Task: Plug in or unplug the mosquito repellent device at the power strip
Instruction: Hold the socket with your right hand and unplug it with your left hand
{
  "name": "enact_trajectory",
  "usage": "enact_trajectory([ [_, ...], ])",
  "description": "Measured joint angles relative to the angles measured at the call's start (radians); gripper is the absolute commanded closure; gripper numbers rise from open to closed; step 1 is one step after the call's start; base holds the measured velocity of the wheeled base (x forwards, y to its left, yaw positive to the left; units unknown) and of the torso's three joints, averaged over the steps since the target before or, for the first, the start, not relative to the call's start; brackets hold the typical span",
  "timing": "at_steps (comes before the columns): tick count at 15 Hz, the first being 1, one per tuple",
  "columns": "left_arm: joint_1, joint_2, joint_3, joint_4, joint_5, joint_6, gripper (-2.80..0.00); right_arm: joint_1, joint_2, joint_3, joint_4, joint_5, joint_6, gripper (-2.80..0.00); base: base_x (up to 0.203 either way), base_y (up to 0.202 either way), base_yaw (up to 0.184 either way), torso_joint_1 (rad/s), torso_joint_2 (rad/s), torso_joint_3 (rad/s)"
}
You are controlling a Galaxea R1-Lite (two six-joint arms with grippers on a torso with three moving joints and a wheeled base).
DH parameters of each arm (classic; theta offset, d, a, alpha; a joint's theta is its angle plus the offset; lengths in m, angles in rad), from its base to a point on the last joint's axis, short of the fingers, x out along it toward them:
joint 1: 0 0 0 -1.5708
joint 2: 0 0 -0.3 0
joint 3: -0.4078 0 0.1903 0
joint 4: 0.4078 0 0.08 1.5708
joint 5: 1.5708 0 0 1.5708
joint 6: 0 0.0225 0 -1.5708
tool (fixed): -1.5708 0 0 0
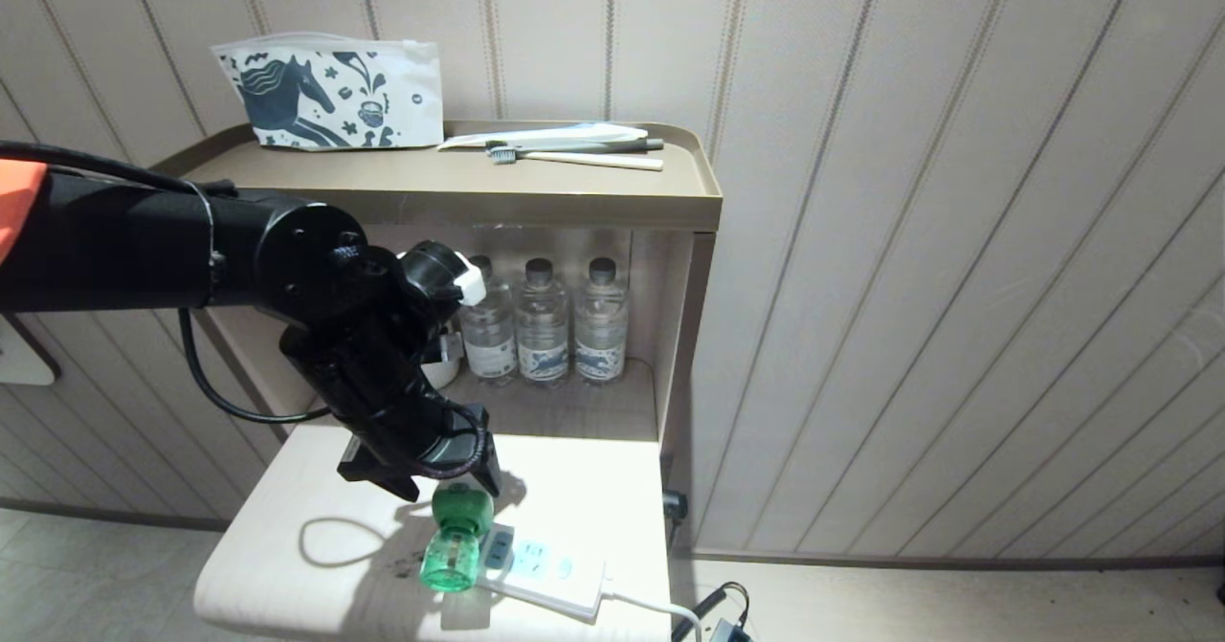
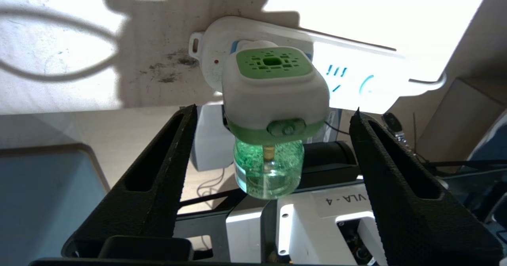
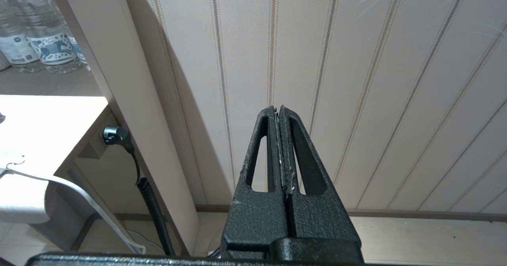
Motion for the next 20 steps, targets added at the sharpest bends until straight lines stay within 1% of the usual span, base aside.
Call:
enact_trajectory([
  [7,-0.001,0.058,0.006,0.008,0.004,0.001,-2.80,0.000,0.000,0.000,0.000,-0.001,0.000,0.00,0.000,0.000,0.000,0.000,0.00,0.000],
  [8,-0.001,0.061,0.006,0.012,0.021,0.001,-2.80,0.000,0.000,0.000,0.000,-0.001,0.000,0.00,0.000,0.000,0.000,0.000,0.00,0.000],
  [10,-0.001,0.069,0.011,0.021,0.088,-0.001,-2.80,0.000,0.000,0.000,0.000,-0.001,0.000,0.00,0.000,0.000,0.000,0.000,0.00,0.000],
  [11,-0.002,0.074,0.011,0.024,0.096,-0.001,-2.80,0.000,0.000,0.000,0.000,-0.001,0.000,0.00,0.000,0.000,0.000,0.000,0.00,0.000],
  [15,-0.005,0.087,0.009,0.024,0.094,-0.002,-2.80,0.000,0.000,0.000,0.000,-0.001,0.000,0.00,0.000,0.000,0.000,0.000,0.00,0.000],
  [20,-0.037,0.105,0.000,0.027,0.093,-0.003,-2.80,0.000,0.000,0.000,0.000,-0.001,0.000,0.00,0.000,0.000,0.000,0.000,0.00,0.000],
])
